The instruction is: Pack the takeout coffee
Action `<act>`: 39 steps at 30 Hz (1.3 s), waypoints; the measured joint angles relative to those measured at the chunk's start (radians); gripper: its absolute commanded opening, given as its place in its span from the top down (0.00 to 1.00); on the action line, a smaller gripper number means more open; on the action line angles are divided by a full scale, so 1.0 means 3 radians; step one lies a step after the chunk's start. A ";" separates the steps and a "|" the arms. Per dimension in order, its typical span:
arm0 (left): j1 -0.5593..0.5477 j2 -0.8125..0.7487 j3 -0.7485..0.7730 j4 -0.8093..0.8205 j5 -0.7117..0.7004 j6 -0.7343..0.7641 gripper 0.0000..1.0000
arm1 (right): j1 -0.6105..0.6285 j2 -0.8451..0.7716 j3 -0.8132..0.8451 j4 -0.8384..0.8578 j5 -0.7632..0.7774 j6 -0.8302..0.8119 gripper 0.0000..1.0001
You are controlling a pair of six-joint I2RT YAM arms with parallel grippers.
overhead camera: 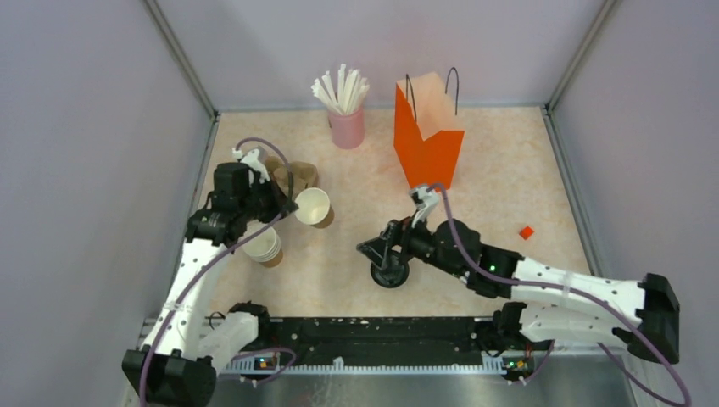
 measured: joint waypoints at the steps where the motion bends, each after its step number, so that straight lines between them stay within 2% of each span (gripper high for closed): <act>1: -0.0122 0.0032 -0.0052 0.0029 -0.0028 -0.0018 1.00 | -0.0001 -0.0135 -0.0003 -0.0069 0.0089 -0.0027 0.11; 7: -0.0910 0.0381 -0.0206 0.0186 -0.0342 -0.0130 1.00 | -0.0001 -0.0689 -0.0003 -0.0453 0.0570 -0.0195 0.11; 10: -0.1222 0.0707 -0.0184 0.0210 -0.0504 -0.0159 1.00 | -0.0001 -0.0722 -0.0004 -0.0584 0.0690 -0.0245 0.11; 15: -0.1481 0.1062 -0.0168 0.0202 -0.0782 -0.0200 0.93 | -0.0001 -0.0649 -0.0019 -0.0772 0.0782 -0.0286 0.11; 18: -0.1512 0.1114 -0.0165 0.0207 -0.0852 -0.0216 0.79 | 0.0000 -0.0596 -0.0019 -0.0821 0.0792 -0.0292 0.11; 20: -0.1522 0.1128 -0.0165 0.0212 -0.0879 -0.0228 0.63 | 0.0000 -0.0563 -0.0019 -0.0841 0.0793 -0.0299 0.11; 24: -0.1522 0.1128 -0.0164 0.0230 -0.0912 -0.0251 0.38 | 0.0000 -0.0511 -0.0019 -0.0877 0.0810 -0.0318 0.13; 27: -0.1523 0.1123 -0.0144 0.0220 -0.0900 -0.0244 0.23 | 0.0000 -0.0451 -0.0019 -0.0926 0.0828 -0.0322 0.24; 29: -0.1523 0.1100 -0.0081 0.0200 -0.0868 -0.0228 0.02 | 0.0000 -0.0402 -0.0019 -0.0969 0.0828 -0.0329 0.37; 34: -0.1526 0.0834 0.0183 0.0195 -0.0788 -0.0121 0.01 | 0.0000 -0.0231 -0.0019 -0.1017 0.0760 -0.0285 0.52; 39: -0.1527 0.0215 0.0203 0.0301 -0.0924 -0.0019 0.01 | 0.0000 0.0061 -0.0019 -0.1036 0.0627 -0.0122 0.66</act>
